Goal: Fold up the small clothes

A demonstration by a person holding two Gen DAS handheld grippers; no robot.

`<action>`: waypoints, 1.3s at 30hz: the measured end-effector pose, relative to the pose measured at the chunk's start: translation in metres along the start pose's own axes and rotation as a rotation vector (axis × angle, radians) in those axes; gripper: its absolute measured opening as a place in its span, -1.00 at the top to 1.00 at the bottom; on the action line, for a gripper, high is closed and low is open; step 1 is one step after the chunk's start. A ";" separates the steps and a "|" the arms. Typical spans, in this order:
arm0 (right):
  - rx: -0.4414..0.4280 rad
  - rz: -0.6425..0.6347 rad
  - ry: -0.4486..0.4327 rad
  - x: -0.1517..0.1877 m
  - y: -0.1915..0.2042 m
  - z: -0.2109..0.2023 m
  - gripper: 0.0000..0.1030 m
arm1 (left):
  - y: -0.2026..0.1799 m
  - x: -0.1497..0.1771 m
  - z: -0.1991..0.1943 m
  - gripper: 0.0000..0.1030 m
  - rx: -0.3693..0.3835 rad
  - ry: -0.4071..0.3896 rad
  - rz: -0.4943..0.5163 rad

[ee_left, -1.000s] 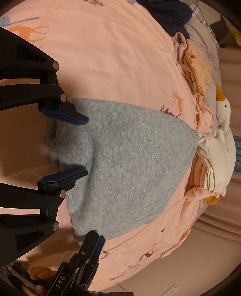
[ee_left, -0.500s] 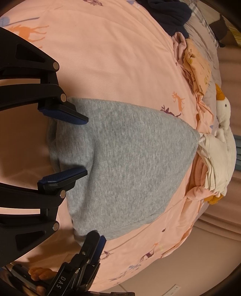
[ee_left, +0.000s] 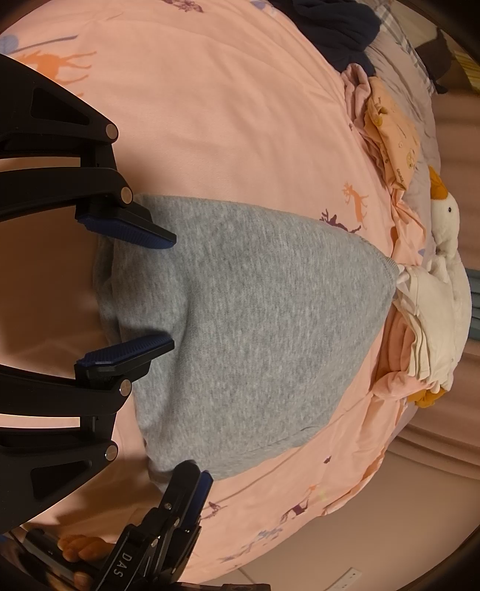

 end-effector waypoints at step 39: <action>0.093 -0.019 -0.007 0.053 0.037 -0.062 -0.27 | -0.024 0.058 -0.078 -0.35 -0.175 0.001 -0.030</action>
Point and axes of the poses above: each gripper's, at about its wrist camera, not at the fingertips, and z roughly the way its jaws point, y to its left, x to its underside, the point moved 2 cm from there along z, roughly the way its jaws point, and after that the axes turned 12 degrees about y, right-handed, at the moved point
